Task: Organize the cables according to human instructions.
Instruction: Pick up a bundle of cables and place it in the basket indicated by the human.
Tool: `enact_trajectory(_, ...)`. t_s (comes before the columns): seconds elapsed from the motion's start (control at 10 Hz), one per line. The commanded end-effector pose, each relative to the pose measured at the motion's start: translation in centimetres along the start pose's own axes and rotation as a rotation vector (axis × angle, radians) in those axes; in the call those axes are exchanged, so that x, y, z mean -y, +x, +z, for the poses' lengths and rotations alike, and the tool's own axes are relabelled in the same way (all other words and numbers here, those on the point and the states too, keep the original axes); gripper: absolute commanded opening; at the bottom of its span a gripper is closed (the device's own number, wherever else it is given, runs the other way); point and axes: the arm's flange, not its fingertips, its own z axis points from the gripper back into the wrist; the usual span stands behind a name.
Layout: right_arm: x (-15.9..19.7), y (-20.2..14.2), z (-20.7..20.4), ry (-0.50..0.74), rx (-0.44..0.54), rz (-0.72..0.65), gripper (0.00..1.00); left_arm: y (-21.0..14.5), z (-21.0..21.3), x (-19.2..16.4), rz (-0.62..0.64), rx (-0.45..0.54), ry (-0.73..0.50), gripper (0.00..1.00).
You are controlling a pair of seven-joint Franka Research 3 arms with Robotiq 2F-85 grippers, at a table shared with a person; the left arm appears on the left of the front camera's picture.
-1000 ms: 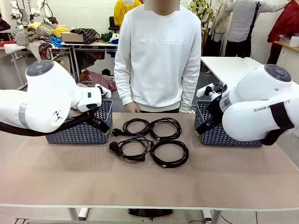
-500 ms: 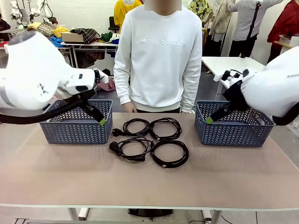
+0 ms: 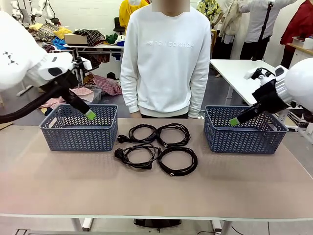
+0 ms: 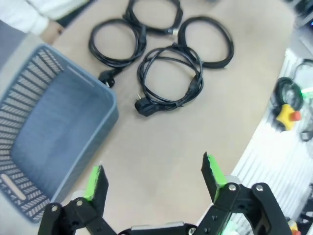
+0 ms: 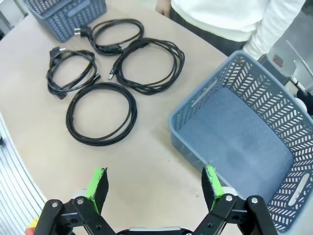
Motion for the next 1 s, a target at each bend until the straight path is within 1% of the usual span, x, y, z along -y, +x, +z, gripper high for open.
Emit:
enact_trajectory(0.0, 0.4, -0.5, 0.3, 0.023, 0.029, 0.03, 1.0, -0.9, 0.4, -1.9, 0.032, 0.043, -0.062, 1.0)
enact_trajectory(0.2, 0.1, -0.2, 0.7, 0.017, 0.028, 0.056, 1.0, -2.1, 1.2, -3.6, 0.077, 0.062, -0.059, 1.0)
enact_trajectory(0.3, -0.1, 0.0, 0.9, 0.021, 0.019, 0.063, 1.0, -2.3, 1.4, -4.2, 0.108, 0.06, -0.035, 1.0)
enact_trajectory(0.4, 0.0, 0.1, 0.4, -0.003, 0.01, 0.021, 1.0, -2.4, 1.6, -4.3, 0.167, 0.088, -0.105, 1.0)
enact_trajectory(0.5, 0.0, 0.1, 0.4, -0.003, 0.01, 0.021, 1.0, -2.5, 1.3, -3.5, 0.101, 0.053, -0.029, 1.0)
enact_trajectory(0.9, 0.0, 0.1, 0.4, -0.003, 0.01, 0.021, 1.0, -2.5, 1.3, -3.5, 0.101, 0.053, -0.029, 1.0)
